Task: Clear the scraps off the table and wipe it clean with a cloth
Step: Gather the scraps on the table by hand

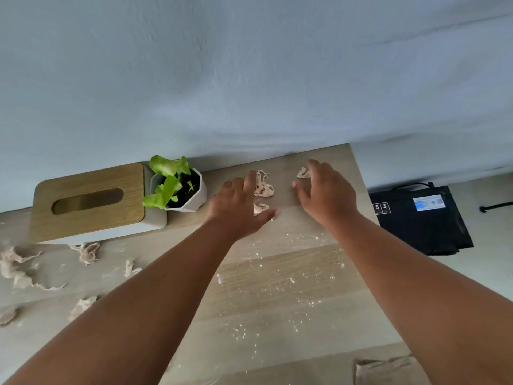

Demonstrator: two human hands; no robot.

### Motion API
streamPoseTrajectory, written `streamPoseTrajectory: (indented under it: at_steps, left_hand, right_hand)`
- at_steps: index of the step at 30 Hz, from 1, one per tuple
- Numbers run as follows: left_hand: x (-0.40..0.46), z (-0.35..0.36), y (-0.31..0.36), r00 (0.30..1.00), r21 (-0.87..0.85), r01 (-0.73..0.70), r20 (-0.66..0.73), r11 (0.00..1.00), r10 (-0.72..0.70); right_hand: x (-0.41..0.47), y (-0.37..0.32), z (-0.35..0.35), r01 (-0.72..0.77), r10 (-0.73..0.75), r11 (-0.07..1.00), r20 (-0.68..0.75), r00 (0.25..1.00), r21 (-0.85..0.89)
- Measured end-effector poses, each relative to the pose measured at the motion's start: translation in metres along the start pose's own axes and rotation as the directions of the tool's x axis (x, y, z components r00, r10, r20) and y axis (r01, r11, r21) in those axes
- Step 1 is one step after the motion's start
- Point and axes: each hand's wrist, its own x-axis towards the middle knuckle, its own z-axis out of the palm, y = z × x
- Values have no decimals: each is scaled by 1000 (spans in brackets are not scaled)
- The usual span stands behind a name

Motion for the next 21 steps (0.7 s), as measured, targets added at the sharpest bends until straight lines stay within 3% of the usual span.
streamPoseTrajectory:
  at_steps: [6,13,18,21]
  left_hand:
    - [15,10,-2,999,106,-38,-2,994,38]
    - [11,13,4,978,156,-126,-145,980,149]
    - [4,5,12,982,235,-123,-108,964,152]
    - [-4,-3,11,978,158,-153,-117,976,172]
  right_hand:
    - [14,2,16,46,-48,991,-17,999,-126]
    - [16,1,27,64,-82,978,-84,993,-197]
    - [11,-6,24,39,-45,997,-91,995,-63]
    - [2,-12,20,14,-12,999,-68,998,35]
